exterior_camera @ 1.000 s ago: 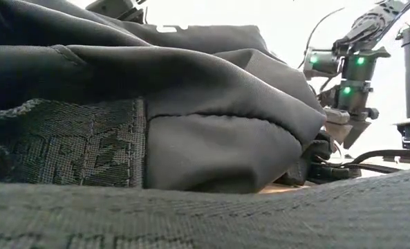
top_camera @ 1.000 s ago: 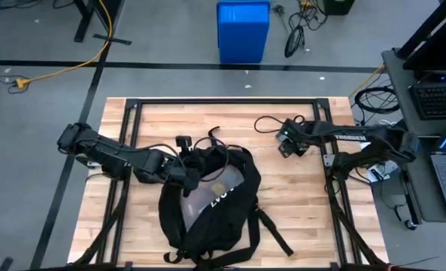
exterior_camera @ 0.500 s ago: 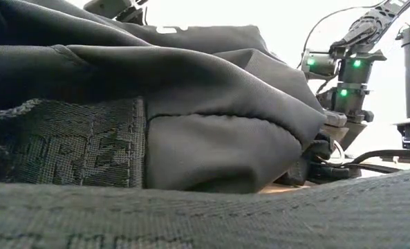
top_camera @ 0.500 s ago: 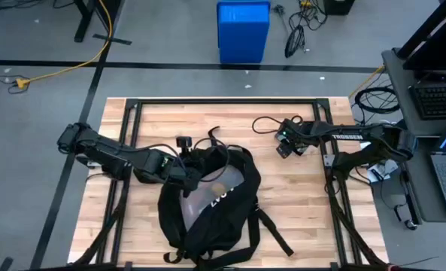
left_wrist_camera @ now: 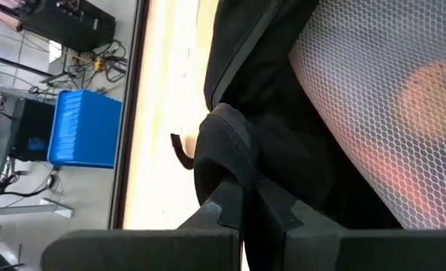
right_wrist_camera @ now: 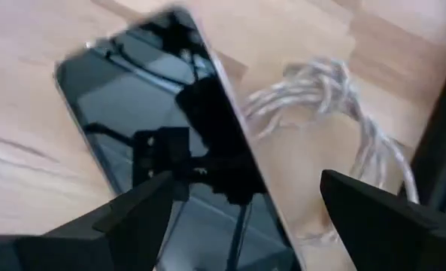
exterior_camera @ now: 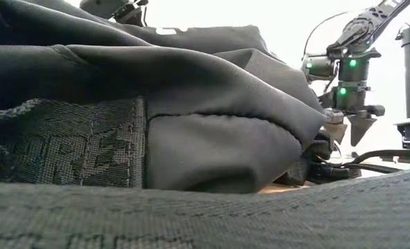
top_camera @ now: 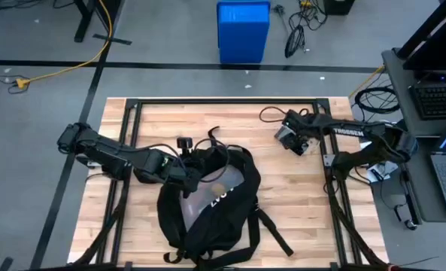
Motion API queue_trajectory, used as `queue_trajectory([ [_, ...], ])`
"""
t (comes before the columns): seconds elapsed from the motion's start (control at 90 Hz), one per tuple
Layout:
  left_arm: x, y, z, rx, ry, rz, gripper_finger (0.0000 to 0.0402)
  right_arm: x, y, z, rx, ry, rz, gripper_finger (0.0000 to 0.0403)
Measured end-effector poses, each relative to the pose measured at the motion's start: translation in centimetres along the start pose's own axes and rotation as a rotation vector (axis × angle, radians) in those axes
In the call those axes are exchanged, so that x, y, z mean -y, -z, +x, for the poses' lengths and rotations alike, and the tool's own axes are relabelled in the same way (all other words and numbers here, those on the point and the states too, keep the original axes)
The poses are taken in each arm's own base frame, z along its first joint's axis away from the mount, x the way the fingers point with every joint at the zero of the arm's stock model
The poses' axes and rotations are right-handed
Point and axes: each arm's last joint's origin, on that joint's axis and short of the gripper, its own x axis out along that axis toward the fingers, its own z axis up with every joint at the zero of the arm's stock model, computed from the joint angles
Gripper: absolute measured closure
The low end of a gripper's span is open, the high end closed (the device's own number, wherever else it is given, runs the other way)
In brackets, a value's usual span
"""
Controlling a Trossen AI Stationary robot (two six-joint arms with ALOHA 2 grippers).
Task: Unpack backpack
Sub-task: Put the charger cable into the black backpack
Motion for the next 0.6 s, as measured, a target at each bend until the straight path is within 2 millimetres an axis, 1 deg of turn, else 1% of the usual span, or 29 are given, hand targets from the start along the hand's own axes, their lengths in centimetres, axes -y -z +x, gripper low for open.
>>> queue_trajectory([
  [0.178, 0.2, 0.0, -0.1, 0.003, 0.010, 0.004, 0.0402, 0.3, -0.2, 0.2, -0.057, -0.116, -0.005, 0.0080],
  [0.267, 0.3, 0.0, -0.1, 0.003, 0.034, 0.006, 0.0402, 0.4, -0.3, 0.2, -0.073, -0.145, 0.001, 0.0080],
  [0.444, 0.4, 0.0, -0.2, 0.004, 0.054, 0.007, 0.0402, 1.1, -0.6, 0.4, -0.076, -0.136, 0.042, 0.0080],
  [0.6, 0.4, 0.0, -0.2, 0.003, 0.054, 0.007, 0.0402, 1.6, -0.7, 0.9, -0.105, -0.117, 0.045, 0.0080],
])
